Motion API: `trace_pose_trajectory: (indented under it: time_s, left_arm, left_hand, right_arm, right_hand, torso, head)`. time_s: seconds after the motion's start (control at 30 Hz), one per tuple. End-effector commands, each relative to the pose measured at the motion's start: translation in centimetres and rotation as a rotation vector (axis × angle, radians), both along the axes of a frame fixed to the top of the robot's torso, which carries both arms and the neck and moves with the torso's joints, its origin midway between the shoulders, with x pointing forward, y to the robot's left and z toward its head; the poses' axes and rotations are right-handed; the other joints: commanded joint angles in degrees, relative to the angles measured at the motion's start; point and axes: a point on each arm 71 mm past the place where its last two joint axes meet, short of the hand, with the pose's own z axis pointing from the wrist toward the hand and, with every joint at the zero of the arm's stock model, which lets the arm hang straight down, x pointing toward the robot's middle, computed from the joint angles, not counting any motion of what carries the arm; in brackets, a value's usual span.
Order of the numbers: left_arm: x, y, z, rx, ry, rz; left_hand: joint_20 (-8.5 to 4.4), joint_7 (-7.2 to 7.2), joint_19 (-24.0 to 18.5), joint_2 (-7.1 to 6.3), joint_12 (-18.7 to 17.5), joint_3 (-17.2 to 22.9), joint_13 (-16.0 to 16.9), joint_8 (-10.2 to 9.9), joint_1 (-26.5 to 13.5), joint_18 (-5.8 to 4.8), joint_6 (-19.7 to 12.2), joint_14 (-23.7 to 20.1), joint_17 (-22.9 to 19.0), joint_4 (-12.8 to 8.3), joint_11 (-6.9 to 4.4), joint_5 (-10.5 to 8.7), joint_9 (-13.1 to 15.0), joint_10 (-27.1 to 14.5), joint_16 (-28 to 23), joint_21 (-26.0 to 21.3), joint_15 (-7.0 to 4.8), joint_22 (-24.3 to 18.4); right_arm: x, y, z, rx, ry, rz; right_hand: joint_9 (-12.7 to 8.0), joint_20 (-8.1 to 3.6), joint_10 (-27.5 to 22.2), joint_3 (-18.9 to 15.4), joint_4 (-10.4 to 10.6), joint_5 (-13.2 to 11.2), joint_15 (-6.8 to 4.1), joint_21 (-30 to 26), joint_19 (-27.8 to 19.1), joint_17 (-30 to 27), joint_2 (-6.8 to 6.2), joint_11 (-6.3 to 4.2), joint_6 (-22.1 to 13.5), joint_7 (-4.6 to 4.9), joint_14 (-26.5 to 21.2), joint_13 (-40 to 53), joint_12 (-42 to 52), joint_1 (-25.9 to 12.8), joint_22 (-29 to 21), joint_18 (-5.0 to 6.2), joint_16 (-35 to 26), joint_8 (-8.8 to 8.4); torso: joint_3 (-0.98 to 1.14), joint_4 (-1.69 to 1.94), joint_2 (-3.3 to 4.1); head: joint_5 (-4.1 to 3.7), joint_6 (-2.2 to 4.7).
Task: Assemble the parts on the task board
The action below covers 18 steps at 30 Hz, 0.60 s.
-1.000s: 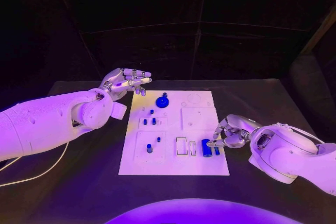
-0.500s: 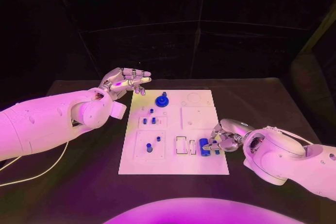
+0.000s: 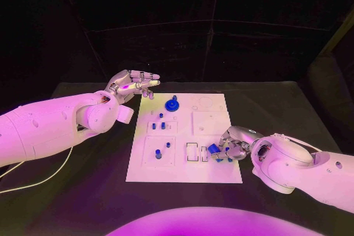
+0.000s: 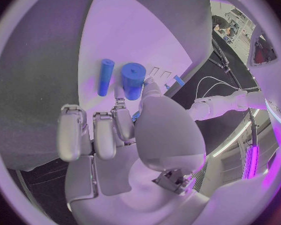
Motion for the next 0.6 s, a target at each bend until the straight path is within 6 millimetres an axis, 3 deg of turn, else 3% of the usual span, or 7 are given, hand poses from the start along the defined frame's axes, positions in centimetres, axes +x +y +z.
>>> trace_pose_trajectory:
  time_s: [0.03,0.4,0.6]
  left_arm:
    - [0.0,-0.07,0.08,-0.006,0.004,-0.016]
    - [-0.05,-0.08,0.03,-0.006,0.011,-0.023]
    - [-0.08,-0.08,0.03,-0.007,0.012,-0.024]
  left_hand:
    - [-0.01,-0.03,-0.29,0.13,0.28,-0.28,0.02,0.39,-0.28,0.76,-0.43,-0.41,-0.09,0.04,0.03,0.23,0.04,-0.39,0.14,-0.36,0.17,-0.05]
    - [0.01,0.0,-0.31,0.06,0.31,-0.4,0.0,0.38,-0.4,0.75,-0.57,-0.45,-0.13,0.08,0.06,0.24,0.02,-0.55,0.15,-0.4,0.21,-0.08]
    - [0.04,0.05,-0.34,0.08,0.34,-0.49,-0.03,0.38,-0.54,0.74,-0.71,-0.49,-0.16,0.16,0.11,0.23,0.0,-0.73,0.16,-0.44,0.25,-0.12]
  right_arm:
    - [-0.03,0.06,-0.24,-0.025,0.004,0.008]
    - [0.03,0.32,-0.44,-0.029,0.006,0.016]
    - [-0.18,0.22,-0.16,0.016,0.002,-0.014]
  right_hand:
    - [-0.05,0.04,0.19,-0.14,-0.1,0.33,-0.15,0.26,0.51,5.08,0.56,-0.29,-0.45,-0.08,4.14,0.03,0.11,0.13,2.05,-0.8,0.29,0.3]
    - [0.4,0.03,0.25,-0.38,-0.09,1.04,-0.18,0.31,0.55,5.3,1.3,-0.35,-0.43,-0.17,4.18,0.35,0.16,0.63,2.2,-0.82,0.37,1.16]
    - [1.06,-0.12,-0.57,-0.85,0.01,4.68,-0.38,0.13,0.23,4.08,2.6,-0.62,0.06,-0.5,3.89,-0.94,-1.36,0.86,1.82,-0.72,-0.24,2.49]
  torso:
    - [-0.01,0.0,-0.04]
    - [-0.01,-0.03,-0.08]
    - [0.01,-0.04,-0.12]
  head:
    - [0.06,-0.08]
    - [0.2,-0.13]
    - [-0.01,-0.26]
